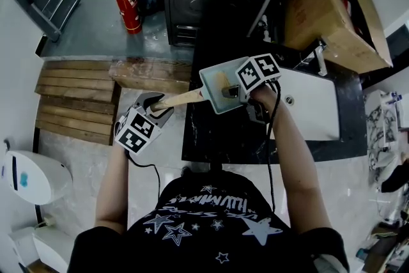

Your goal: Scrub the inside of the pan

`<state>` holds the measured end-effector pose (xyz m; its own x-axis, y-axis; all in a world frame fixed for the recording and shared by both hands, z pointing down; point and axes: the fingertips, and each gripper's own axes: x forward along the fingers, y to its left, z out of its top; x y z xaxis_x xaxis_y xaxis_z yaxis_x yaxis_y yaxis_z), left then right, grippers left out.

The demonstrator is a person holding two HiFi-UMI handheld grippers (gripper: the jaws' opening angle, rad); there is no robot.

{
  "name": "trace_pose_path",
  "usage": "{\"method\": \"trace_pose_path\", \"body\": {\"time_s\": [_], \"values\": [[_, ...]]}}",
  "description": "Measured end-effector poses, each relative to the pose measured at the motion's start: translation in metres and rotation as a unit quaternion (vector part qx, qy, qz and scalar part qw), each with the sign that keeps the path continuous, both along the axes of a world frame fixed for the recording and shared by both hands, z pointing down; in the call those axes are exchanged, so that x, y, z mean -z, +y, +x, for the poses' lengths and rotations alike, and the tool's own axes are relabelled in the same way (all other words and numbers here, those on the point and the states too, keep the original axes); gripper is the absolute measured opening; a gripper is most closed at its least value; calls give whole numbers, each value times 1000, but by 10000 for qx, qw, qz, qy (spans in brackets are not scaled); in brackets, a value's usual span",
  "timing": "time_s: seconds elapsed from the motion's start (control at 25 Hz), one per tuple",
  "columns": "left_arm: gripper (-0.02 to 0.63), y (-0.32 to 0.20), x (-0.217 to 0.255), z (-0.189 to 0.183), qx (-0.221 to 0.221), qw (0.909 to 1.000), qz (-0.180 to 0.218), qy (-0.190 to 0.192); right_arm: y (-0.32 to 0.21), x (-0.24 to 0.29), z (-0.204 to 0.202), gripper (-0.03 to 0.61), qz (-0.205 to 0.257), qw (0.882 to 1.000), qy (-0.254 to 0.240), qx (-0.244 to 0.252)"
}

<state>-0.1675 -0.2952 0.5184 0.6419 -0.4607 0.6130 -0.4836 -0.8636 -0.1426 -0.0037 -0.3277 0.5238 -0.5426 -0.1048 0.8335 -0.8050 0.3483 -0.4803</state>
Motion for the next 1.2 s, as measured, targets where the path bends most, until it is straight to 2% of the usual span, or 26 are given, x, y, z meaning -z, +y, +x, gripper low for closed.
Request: {"method": "trace_pose_path", "body": {"time_s": [0.16,0.44,0.52,0.76,0.96,1.2], "values": [[184,-1,0,0,8,10000,16,18,-8,6,50,61,285,9939,1068,56],[184,0,6,-2,107,9999,-7,-55,-11,-3,97,61,292,9756,2172,128],[184,0,2,-1,80,10000,-13,-30,-12,-10,102,61,248,9715,2351,177],[184,2,7,1,152,9999,-15,-80,-8,-26,97,61,-66,9769,2135,-26],[184,2,5,1,145,9999,7,-60,3,-24,76,61,-255,9886,1484,-36],[184,3,7,0,188,9998,-9,-106,16,-23,44,61,-313,9945,995,97]]}}
